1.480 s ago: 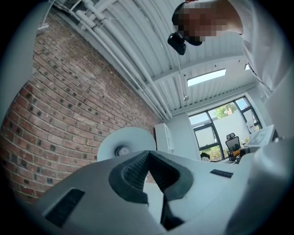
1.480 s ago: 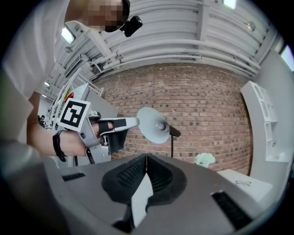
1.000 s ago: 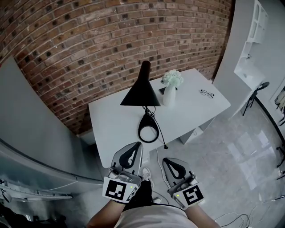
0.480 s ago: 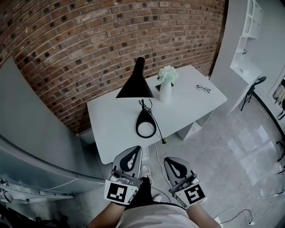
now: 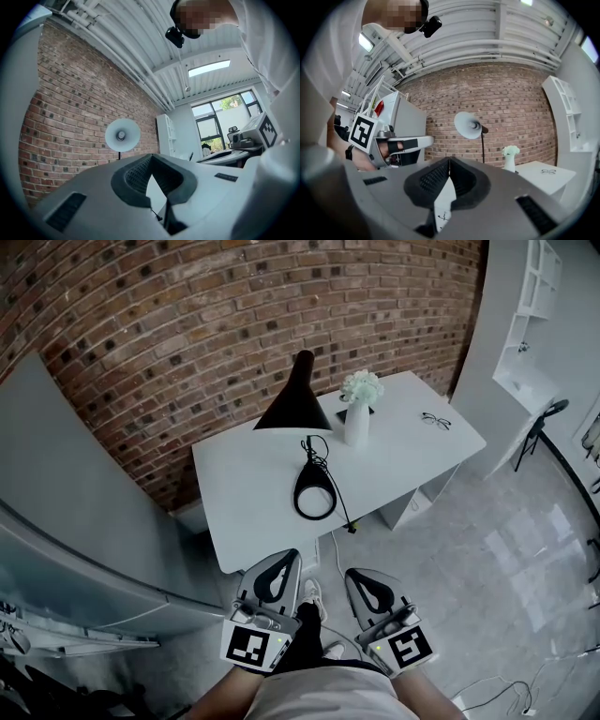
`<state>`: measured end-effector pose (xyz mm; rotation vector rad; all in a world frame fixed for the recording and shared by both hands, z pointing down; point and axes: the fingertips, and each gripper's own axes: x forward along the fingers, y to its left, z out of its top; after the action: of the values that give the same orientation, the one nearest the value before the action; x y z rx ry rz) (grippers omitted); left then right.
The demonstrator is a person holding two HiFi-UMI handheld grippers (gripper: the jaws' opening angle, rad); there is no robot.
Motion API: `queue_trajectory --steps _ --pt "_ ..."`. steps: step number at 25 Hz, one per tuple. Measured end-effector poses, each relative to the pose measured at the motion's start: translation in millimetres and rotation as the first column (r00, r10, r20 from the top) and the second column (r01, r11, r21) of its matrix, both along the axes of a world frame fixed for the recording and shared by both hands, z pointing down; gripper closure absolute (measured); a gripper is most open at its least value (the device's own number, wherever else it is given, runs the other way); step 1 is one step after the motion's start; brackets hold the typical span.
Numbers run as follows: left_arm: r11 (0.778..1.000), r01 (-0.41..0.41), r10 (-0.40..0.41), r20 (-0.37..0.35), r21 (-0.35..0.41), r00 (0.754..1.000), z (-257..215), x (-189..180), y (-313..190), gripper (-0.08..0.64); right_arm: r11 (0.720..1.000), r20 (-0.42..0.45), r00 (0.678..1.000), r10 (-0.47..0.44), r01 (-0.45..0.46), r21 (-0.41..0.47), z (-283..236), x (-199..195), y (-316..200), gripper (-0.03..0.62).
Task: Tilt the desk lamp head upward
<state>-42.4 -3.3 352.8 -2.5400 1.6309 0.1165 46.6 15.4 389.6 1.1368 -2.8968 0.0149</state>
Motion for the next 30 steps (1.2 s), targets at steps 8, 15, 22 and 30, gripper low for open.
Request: queue_trajectory --steps 8,15,22,30 --pt "1.0 0.023 -0.022 0.016 -0.014 1.0 -5 -4 13 0.552 0.999 0.013 0.999 -0.034 0.035 -0.015 1 -9 7 0.575" --pt "0.999 0.005 -0.005 0.021 -0.035 1.0 -3 -3 13 0.552 0.999 0.039 0.998 -0.049 0.049 -0.005 -5 -22 0 0.575" --pt "0.999 0.008 -0.008 0.01 -0.05 1.0 4 -23 8 0.552 0.998 0.003 0.998 -0.066 0.066 -0.009 -5 -46 -12 0.575" --pt "0.998 0.01 -0.01 -0.004 -0.061 1.0 12 -52 3 0.552 0.999 -0.015 0.999 -0.047 0.047 -0.004 -7 -71 -19 0.575"
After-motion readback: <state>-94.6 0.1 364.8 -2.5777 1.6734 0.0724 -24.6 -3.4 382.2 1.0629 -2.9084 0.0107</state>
